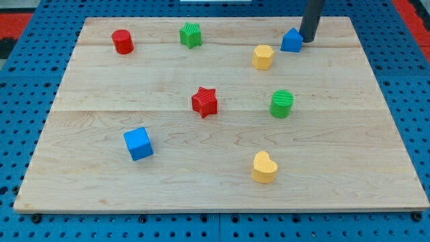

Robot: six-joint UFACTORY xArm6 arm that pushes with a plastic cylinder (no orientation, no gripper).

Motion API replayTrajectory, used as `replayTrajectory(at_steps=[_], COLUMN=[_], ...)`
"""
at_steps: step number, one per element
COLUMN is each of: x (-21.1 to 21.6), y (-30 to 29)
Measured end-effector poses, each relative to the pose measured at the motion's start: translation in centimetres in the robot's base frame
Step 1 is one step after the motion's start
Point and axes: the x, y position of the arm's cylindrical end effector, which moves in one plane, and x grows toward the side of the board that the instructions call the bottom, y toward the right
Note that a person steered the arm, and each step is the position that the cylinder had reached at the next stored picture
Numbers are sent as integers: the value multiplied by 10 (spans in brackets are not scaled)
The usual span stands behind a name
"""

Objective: Point your arm at the right side of the red star

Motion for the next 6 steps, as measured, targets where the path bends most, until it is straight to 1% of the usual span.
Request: replayTrajectory(at_steps=[2, 3, 4, 5, 6], x=[90, 91, 102, 108, 129], y=[0, -17, -90, -125, -125])
